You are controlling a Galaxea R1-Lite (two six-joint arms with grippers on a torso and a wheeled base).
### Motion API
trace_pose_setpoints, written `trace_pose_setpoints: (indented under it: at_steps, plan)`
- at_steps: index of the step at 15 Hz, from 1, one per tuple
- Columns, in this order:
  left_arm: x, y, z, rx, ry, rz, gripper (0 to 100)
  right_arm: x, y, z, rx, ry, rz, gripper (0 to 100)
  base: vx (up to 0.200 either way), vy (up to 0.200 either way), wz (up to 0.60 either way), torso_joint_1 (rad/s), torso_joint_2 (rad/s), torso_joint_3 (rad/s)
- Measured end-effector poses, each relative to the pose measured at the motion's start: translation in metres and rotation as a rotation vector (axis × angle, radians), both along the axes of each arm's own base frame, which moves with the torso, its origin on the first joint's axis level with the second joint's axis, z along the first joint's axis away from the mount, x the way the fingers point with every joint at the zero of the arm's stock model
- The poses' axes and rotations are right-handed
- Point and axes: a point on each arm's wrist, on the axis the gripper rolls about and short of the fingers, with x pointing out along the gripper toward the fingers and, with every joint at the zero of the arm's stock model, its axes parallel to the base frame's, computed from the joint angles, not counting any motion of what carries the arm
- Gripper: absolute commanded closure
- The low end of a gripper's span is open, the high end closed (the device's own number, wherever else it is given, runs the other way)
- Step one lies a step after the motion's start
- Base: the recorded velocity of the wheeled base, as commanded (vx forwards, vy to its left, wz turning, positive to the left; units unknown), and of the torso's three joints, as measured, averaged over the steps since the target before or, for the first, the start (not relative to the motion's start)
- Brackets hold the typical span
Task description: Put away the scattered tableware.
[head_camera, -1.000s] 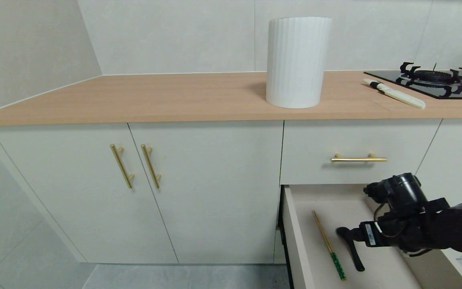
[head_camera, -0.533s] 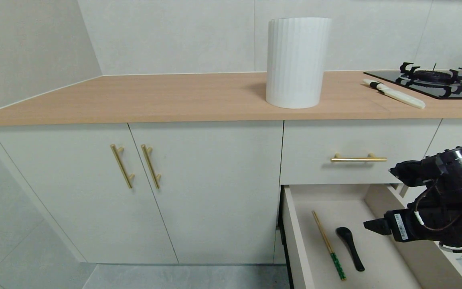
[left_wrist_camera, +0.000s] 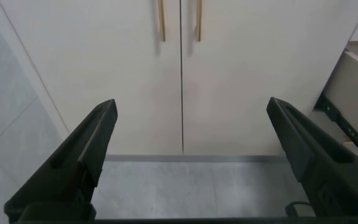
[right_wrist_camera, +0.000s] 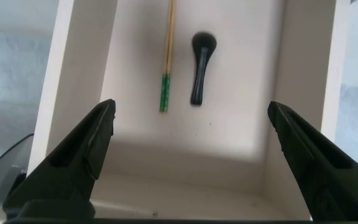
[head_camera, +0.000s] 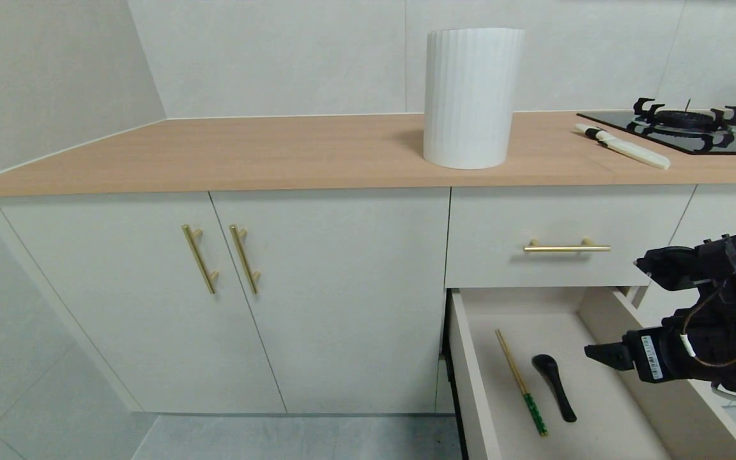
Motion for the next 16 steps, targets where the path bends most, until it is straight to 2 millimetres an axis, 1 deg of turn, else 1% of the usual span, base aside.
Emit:
trace_pose_setpoints:
  at_steps: [4, 9, 11, 13, 16]
  plan:
    - [0.0, 0.0, 0.0, 0.0, 0.0, 0.0, 0, -0.001, 0.0, 0.001, -0.007, -0.004, 0.008, 0, -0.2, 0.0, 0.0, 0.001, 0.0, 0.004]
    - [0.0, 0.0, 0.0, -0.003, 0.001, 0.0, 0, -0.003, 0.0, -0.005, -0.038, 0.014, 0.039, 0, 0.0, 0.0, 0.0, 0.0, 0.0, 0.0]
    - [0.0, 0.0, 0.0, -0.002, 0.0, 0.0, 0, -0.005, 0.003, -0.011, -0.054, 0.037, 0.065, 0, 0.0, 0.0, 0.0, 0.0, 0.0, 0.0]
    - [0.0, 0.0, 0.0, -0.003, 0.0, 0.0, 0, -0.01, 0.006, -0.019, -0.084, 0.107, 0.091, 0, 0.0, 0.0, 0.0, 0.0, 0.0, 0.0]
    - [0.0, 0.0, 0.0, -0.003, 0.0, 0.0, 0, -0.014, 0.013, -0.032, -0.13, 0.166, 0.155, 0, 0.0, 0.0, 0.0, 0.0, 0.0, 0.0]
